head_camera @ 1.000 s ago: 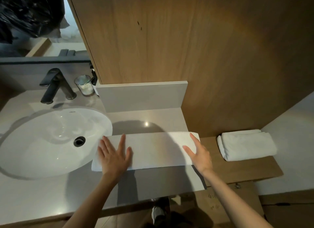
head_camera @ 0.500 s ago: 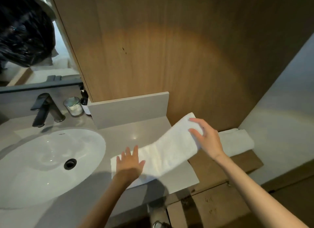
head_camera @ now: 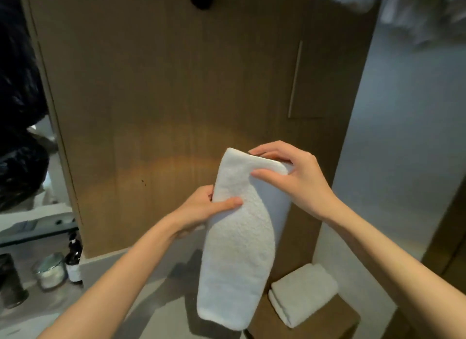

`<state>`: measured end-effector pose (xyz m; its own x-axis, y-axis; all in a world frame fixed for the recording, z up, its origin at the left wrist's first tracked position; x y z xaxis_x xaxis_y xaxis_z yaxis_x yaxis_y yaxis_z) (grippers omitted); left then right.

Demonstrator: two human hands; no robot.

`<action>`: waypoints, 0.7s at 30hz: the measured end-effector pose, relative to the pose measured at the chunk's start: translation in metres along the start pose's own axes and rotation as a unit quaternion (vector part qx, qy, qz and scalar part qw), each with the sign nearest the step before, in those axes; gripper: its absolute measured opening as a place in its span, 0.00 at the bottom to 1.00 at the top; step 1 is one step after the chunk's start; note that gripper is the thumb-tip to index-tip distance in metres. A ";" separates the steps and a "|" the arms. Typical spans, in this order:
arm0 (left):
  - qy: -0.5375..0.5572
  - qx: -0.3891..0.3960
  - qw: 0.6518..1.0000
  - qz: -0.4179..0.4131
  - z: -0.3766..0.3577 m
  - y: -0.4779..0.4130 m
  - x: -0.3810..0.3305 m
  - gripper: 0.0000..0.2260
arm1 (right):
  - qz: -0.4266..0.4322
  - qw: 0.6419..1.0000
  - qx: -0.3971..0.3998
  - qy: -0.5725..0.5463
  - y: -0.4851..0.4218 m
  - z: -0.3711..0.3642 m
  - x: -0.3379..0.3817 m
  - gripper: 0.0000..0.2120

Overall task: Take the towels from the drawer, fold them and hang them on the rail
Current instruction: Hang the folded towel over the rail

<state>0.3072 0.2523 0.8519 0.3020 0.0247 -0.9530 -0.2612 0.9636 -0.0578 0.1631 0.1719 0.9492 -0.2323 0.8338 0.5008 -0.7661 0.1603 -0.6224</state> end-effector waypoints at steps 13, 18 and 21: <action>0.059 -0.106 0.971 -0.206 0.016 -0.052 -0.247 0.17 | 0.071 0.981 -0.179 0.034 -0.052 0.168 0.042 0.31; 0.045 -0.155 0.939 -0.305 0.012 -0.053 -0.324 0.14 | 0.127 0.985 -0.110 0.049 -0.066 0.168 0.049 0.33; 0.006 -0.179 0.926 -0.332 0.013 -0.050 -0.376 0.17 | 0.175 0.970 -0.164 0.043 -0.088 0.197 0.073 0.30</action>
<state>0.2188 0.1981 1.2168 0.4957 -0.5470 -0.6746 -0.3099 0.6142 -0.7258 0.0952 0.1141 1.1591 -0.3824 0.9059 0.1817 -0.4150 0.0073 -0.9098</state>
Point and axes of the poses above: each hand's wrist, its own y-axis away from the middle knuckle, its own z-axis out of the back of the hand, x = y × z, the point moved 7 cm from there along -y, towards the middle knuckle, and after that the axes turned 10 degrees about x, right-handed, at the moved point
